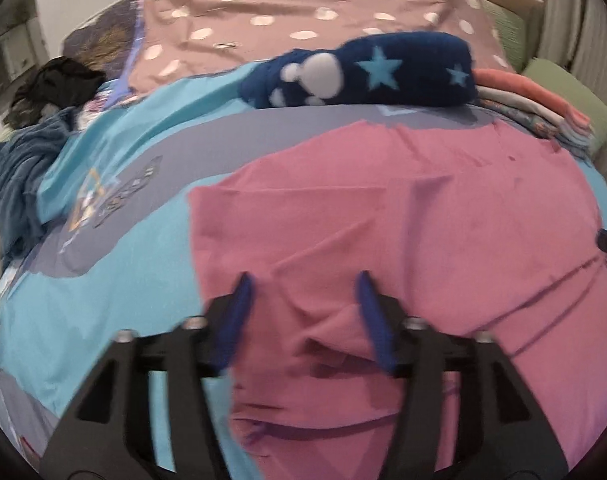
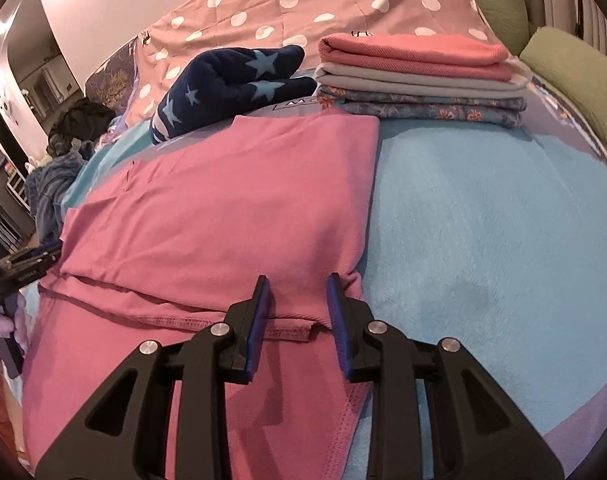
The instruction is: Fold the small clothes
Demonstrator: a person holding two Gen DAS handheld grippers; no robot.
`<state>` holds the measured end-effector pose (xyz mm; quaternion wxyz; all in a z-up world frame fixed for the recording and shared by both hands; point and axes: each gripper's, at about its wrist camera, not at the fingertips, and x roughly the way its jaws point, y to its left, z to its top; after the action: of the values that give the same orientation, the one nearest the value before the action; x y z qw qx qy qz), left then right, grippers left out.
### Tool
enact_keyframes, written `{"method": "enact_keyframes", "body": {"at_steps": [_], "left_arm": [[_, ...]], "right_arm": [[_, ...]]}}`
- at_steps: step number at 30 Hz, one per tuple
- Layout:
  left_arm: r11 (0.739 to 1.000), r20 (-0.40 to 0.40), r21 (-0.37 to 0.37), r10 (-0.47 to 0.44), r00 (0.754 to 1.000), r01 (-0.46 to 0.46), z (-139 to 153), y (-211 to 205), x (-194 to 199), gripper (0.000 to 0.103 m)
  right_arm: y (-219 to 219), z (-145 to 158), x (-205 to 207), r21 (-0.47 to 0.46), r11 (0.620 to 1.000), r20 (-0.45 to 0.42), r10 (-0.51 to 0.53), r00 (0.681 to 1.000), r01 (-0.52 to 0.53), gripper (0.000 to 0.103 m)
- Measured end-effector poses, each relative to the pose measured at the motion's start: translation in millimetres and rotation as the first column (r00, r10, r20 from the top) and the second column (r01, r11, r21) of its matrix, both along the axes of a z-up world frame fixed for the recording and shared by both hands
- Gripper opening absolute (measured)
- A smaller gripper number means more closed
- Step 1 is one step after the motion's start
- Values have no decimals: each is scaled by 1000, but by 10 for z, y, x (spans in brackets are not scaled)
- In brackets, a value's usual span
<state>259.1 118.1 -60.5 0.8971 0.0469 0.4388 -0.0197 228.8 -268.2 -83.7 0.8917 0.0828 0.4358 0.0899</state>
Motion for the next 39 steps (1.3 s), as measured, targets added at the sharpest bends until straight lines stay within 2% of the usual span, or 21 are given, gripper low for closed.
{"method": "enact_keyframes", "body": {"at_steps": [2,3,4,5,6,8,11,15,17,18,19,21,23,25,27,28,30,32,34,36,39], "left_arm": [[1000,-4,-11,20,1000,-20,4,85,3,68],[999,-10,-30,17,1000,-17,7,112,4,59],[997,-20,-72,-6,1000,4,6,125,12,45],[994,-24,-108,-35,999,33,11,113,16,16],[995,-17,-91,-38,999,36,31,86,14,6],[996,11,-72,-59,998,59,116,26,2,3],[1000,90,1,-31,995,31,325,28,6,3],[999,96,21,42,995,-44,375,239,161,7],[988,76,125,84,994,-93,242,296,223,7],[984,70,145,92,993,-102,199,308,220,10],[987,56,122,100,993,-106,154,338,182,14],[993,58,57,104,993,-108,146,368,84,31],[997,79,-1,82,994,-82,196,318,-82,34],[998,99,-56,34,995,-29,236,222,-203,43],[999,70,-41,-2,998,5,147,84,-236,53],[1000,13,19,-17,1000,17,2,-6,-204,53],[997,38,76,-17,999,14,-61,-82,-250,54],[999,51,40,5,999,-7,48,-49,-318,53],[999,95,-52,6,995,-1,233,-6,-498,53],[997,141,-79,-5,990,16,393,17,-775,65],[993,151,-101,-38,988,54,450,58,-1133,73]], "right_arm": [[-29,6,-6,8,1000,0,-1,1000,1,30],[-31,1,-1,15,1000,-1,-1,1000,1,30],[-38,4,-5,16,1000,-1,-1,1000,1,30],[-45,1,-8,15,1000,0,-1,1000,1,30],[-47,1,-9,13,1000,0,-1,1000,1,30],[-50,1,-13,11,1000,1,-1,1000,1,30],[-47,-2,-9,18,1000,0,-1,1000,1,31],[-52,2,-22,17,1000,1,-2,1000,1,31],[-52,2,-22,18,1000,1,-1,1000,1,31],[-50,1,-18,19,1000,1,-1,1000,1,31],[-50,0,-17,18,1000,0,-1,1000,1,31],[-49,0,-20,16,1000,0,-1,1000,1,31],[-47,0,-19,12,1000,1,-1,1000,1,31],[-42,5,-21,6,1000,2,-1,1000,1,31],[-32,7,-26,-2,1000,2,-1,1000,1,31],[-24,8,-24,-7,1000,1,0,1000,0,31],[-6,11,-23,-17,1000,0,1,1000,-1,31],[-5,42,-41,-22,1000,4,-4,1000,4,31],[-63,160,-158,-12,999,28,-31,999,32,31],[-155,275,-334,33,999,55,-42,998,40,31],[-285,375,-651,48,999,62,-27,998,24,32]]}}
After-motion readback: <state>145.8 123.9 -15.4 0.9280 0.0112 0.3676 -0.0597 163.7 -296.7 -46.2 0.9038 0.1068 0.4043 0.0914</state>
